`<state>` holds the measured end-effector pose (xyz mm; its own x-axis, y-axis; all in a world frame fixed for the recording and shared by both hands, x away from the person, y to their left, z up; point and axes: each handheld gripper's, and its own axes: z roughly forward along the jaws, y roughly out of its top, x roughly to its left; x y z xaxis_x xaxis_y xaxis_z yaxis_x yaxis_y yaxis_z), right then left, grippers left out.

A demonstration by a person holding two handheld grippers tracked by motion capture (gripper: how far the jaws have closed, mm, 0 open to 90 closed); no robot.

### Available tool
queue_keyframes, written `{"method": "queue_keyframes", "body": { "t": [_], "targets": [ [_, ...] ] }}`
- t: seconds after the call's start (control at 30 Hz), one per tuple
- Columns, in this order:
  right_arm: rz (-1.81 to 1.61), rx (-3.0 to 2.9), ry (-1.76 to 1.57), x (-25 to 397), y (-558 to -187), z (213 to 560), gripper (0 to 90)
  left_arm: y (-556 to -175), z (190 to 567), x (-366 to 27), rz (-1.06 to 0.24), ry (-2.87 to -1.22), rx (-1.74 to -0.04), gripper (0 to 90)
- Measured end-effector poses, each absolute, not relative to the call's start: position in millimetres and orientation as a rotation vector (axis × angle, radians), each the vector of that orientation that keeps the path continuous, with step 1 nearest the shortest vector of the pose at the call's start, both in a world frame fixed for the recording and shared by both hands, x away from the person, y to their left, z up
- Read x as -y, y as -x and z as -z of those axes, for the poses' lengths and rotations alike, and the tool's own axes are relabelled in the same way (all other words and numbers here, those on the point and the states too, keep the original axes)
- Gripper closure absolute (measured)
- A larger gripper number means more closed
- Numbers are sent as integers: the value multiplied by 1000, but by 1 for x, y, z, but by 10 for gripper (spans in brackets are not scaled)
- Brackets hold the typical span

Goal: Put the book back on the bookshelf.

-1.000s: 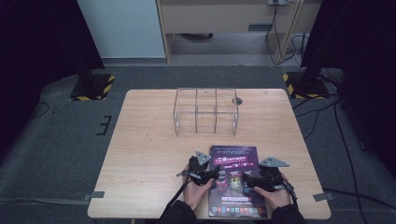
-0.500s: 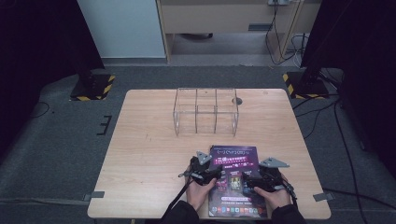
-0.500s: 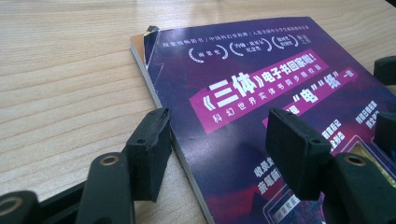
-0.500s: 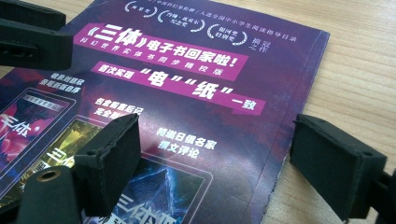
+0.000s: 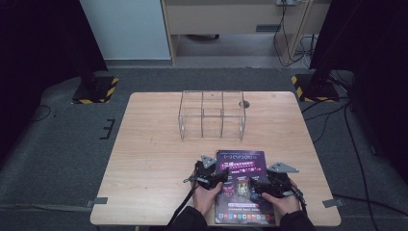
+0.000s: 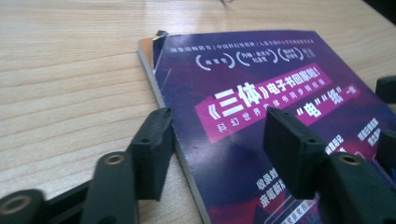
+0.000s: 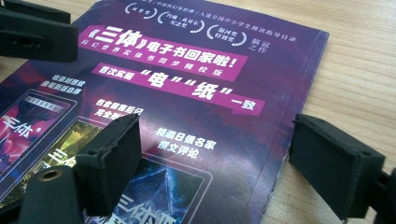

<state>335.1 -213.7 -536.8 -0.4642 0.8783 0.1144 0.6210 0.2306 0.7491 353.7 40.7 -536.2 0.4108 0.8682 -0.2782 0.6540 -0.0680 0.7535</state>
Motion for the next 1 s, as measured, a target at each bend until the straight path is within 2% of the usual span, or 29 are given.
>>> {"method": "queue_keyframes", "body": {
  "t": [0.23,0.5,0.77,0.83,1.0],
  "targets": [
    [-1087,-2178,-1394,214,-335,537,177,-354,538,-48,-252,-1724,-1337,489],
    [-1103,-2174,-1399,216,-336,537,181,-345,525,-57,-172,-1589,-1192,520],
    [-1110,-2175,-1401,217,-336,537,186,-343,521,-53,-183,-1640,-1136,474],
    [-1112,-2176,-1395,217,-336,537,187,-342,526,-47,-59,-1679,-1114,473],
    [-1110,-2188,-1384,215,-336,537,197,-336,535,-37,-119,-1764,-1097,467]
  ]
}}
